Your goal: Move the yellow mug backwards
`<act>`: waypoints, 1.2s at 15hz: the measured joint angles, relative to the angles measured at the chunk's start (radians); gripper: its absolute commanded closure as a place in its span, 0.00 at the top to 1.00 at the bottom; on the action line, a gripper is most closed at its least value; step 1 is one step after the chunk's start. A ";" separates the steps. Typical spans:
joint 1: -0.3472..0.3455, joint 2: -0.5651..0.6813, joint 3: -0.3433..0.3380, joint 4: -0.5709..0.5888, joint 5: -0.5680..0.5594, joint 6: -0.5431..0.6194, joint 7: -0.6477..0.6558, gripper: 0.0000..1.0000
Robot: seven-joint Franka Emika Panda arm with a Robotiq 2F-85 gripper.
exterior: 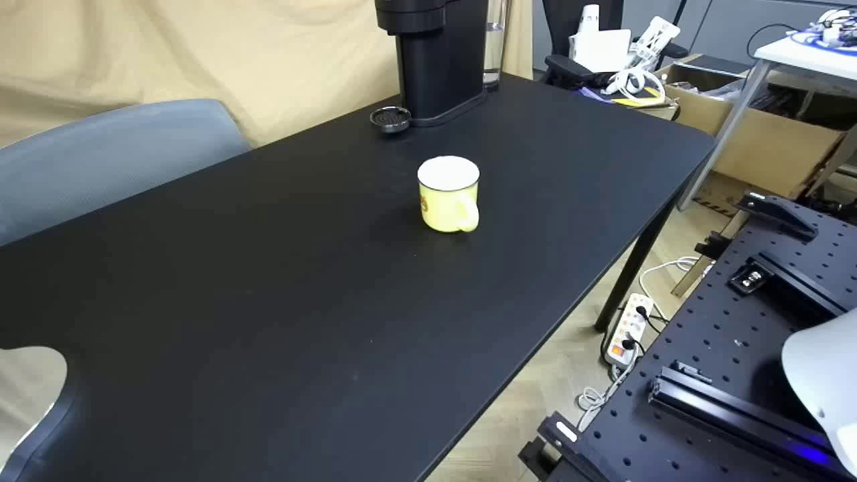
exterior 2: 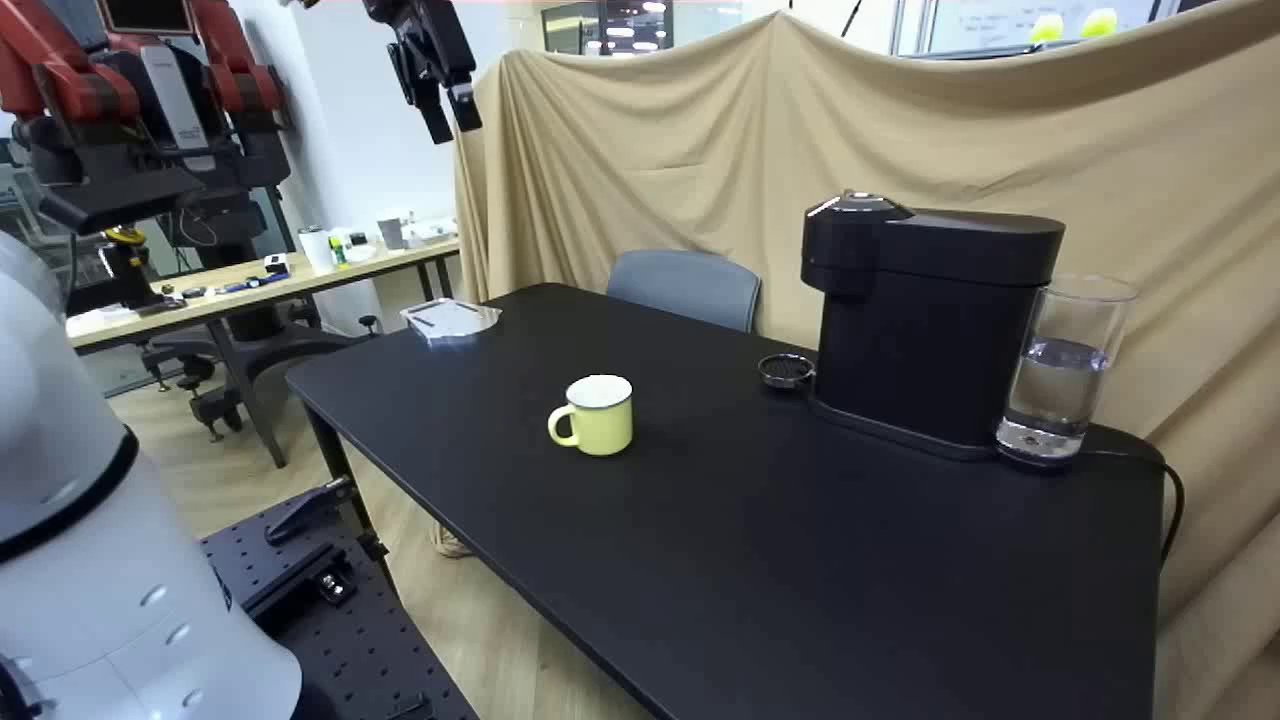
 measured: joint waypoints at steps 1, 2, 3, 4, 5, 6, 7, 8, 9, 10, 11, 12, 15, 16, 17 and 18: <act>0.000 0.000 0.000 0.000 0.000 0.002 0.000 1.00; 0.000 0.000 0.000 0.000 0.000 0.002 0.000 1.00; 0.000 -0.001 0.000 0.000 0.000 0.002 0.000 1.00; 0.000 -0.001 0.000 0.000 0.000 0.002 0.000 1.00; 0.000 -0.001 0.000 0.000 0.000 0.002 0.000 1.00; 0.000 -0.001 0.000 0.000 0.000 0.002 0.000 1.00; 0.000 -0.001 0.000 0.000 0.000 0.002 0.000 1.00; 0.000 -0.001 0.000 0.000 0.000 0.002 0.000 1.00; 0.000 -0.001 0.000 0.000 0.000 0.002 0.000 1.00; 0.000 -0.001 0.000 0.000 0.000 0.002 0.000 1.00; 0.000 -0.001 0.000 0.000 0.000 0.002 0.000 1.00; 0.000 -0.001 0.000 0.000 0.000 0.002 0.000 1.00; 0.003 0.006 -0.005 -0.002 -0.001 0.006 0.001 1.00; 0.004 0.015 -0.013 -0.005 0.002 0.016 -0.003 1.00; 0.005 0.029 -0.025 -0.010 0.005 0.036 -0.016 1.00; 0.007 0.049 -0.041 -0.017 0.010 0.066 -0.038 1.00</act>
